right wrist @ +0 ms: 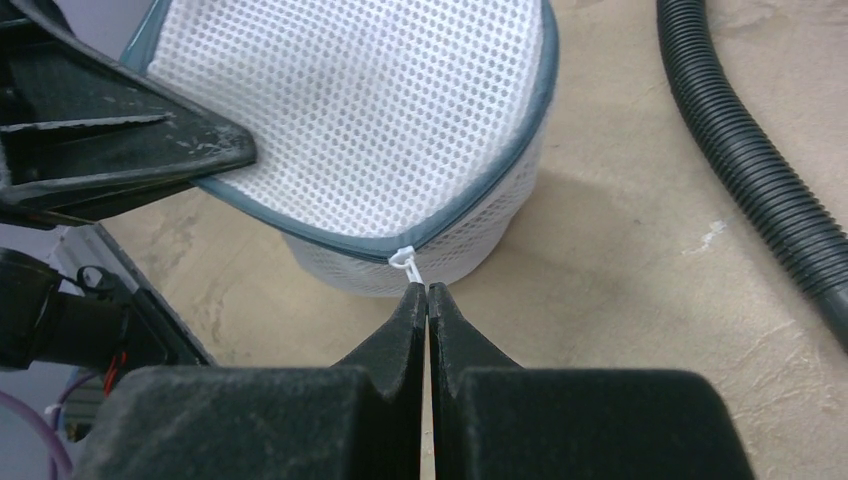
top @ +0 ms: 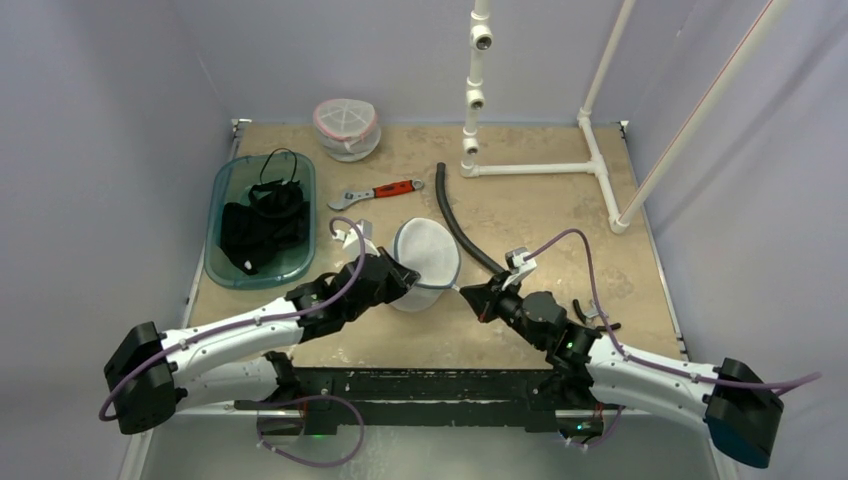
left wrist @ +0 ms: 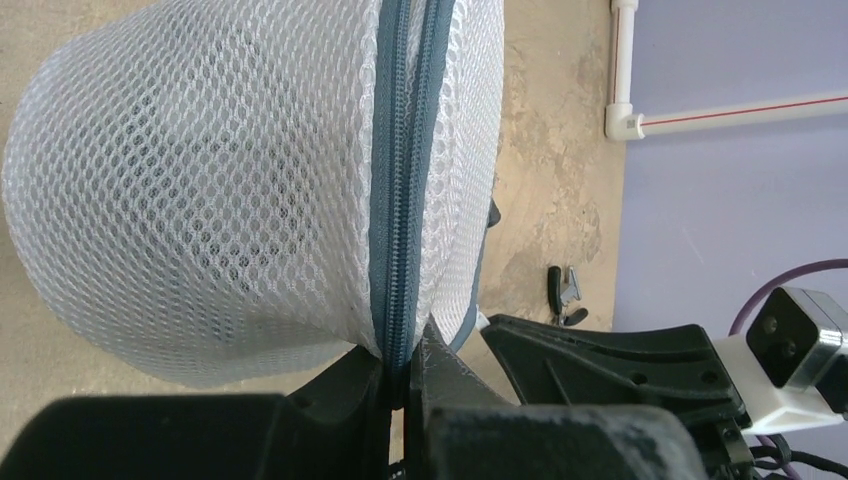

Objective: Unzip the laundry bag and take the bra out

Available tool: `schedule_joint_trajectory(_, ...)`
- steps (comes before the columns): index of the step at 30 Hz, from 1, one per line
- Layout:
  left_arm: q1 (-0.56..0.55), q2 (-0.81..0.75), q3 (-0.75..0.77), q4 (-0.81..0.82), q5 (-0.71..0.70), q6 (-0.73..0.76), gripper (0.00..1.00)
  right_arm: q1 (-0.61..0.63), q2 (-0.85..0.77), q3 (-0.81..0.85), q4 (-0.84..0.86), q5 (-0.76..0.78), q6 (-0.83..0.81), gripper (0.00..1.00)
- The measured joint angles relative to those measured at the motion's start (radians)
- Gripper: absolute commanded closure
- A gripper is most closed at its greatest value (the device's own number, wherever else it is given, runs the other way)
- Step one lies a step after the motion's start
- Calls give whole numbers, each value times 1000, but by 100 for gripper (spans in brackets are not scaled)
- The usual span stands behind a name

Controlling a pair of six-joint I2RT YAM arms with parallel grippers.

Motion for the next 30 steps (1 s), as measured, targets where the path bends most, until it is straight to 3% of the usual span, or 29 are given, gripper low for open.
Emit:
schedule_joint_trajectory(20, 63, -61, 136, -111, 259, 262, 100, 5, -62, 28, -86, 179, 69, 100)
schedule_joint_trajectory(30, 144, 3, 146, -58, 407, 400, 100, 5, -138, 29, -145, 163, 51, 100)
